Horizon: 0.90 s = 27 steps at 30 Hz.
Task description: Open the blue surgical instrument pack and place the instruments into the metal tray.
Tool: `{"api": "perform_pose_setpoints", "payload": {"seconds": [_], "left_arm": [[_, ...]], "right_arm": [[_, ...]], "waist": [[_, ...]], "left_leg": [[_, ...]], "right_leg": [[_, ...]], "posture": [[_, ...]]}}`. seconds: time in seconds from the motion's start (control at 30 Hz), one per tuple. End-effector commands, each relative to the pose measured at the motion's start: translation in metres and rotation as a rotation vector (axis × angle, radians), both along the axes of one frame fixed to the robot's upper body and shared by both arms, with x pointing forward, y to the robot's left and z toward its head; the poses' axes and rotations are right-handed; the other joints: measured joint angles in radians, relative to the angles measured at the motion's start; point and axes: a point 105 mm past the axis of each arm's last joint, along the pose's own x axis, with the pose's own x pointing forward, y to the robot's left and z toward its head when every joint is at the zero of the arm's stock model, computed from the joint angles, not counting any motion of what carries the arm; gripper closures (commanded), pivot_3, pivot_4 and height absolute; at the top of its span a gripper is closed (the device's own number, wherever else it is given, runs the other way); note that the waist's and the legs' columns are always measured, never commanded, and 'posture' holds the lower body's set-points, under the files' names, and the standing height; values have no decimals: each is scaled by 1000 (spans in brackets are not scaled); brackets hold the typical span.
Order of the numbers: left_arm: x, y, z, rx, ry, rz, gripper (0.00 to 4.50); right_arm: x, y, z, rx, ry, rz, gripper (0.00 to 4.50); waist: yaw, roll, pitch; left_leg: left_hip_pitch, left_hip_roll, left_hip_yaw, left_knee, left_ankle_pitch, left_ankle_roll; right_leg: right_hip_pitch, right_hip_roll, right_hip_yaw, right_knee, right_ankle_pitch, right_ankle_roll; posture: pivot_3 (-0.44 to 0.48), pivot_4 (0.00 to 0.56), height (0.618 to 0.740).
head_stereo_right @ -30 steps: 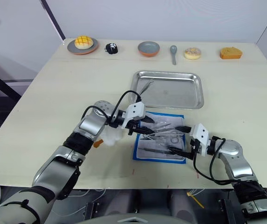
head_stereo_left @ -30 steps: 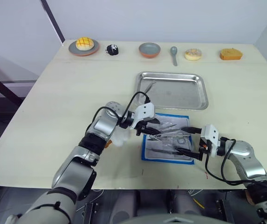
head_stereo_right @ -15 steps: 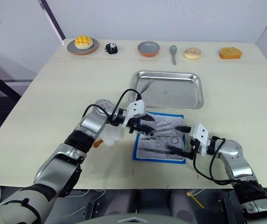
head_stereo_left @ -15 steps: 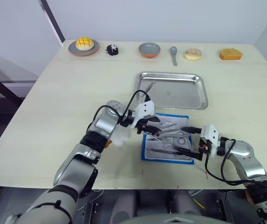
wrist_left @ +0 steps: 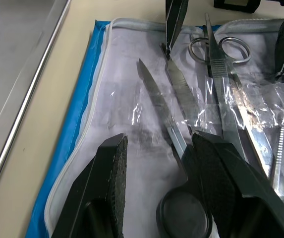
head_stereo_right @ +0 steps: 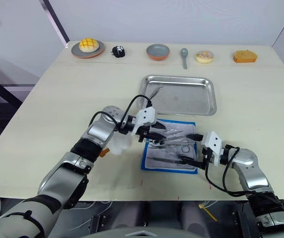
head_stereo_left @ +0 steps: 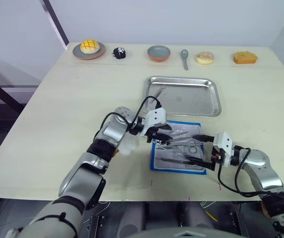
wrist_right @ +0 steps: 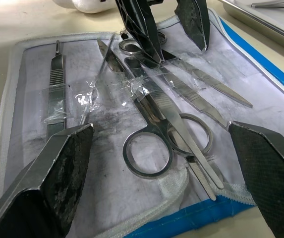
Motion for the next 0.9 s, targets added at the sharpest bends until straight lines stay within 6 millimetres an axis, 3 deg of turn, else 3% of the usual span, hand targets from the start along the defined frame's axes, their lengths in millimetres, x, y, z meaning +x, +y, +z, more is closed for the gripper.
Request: {"api": "perform_pose_setpoints", "payload": {"seconds": [0.03, 0.07, 0.37, 0.7, 0.9], "left_arm": [[1, -2, -1, 19, -12, -13, 4108], [1, -2, -2, 25, -13, -15, 4438], [2, -3, -2, 26, -13, -22, 4438], [8, -14, 23, 15, -60, -31, 4438], [8, -11, 27, 87, -94, -13, 4438]], "right_arm": [[-19, -7, -45, -76, 190, -28, 0], [-19, -7, -46, -76, 190, -28, 0], [-20, -7, -46, -75, 191, -29, 0], [-18, -6, -45, -75, 189, -27, 0], [-17, -4, -46, -73, 188, -24, 0]], "waist": [[0, 0, 0], [0, 0, 0], [0, 0, 0], [0, -1, 0], [-1, -1, 0]], "left_leg": [[0, 0, 0, 0, 0, 0], [0, 0, 0, 0, 0, 0], [0, 0, 0, 0, 0, 0], [0, 0, 0, 0, 0, 0], [0, 0, 0, 0, 0, 0]], "right_leg": [[0, 0, 0, 0, 0, 0], [0, 0, 0, 0, 0, 0], [0, 0, 0, 0, 0, 0], [0, 0, 0, 0, 0, 0], [0, 0, 0, 0, 0, 0]], "posture": [[0, 150, 740], [0, 150, 740], [0, 150, 740], [0, 150, 740], [0, 150, 740]]}}
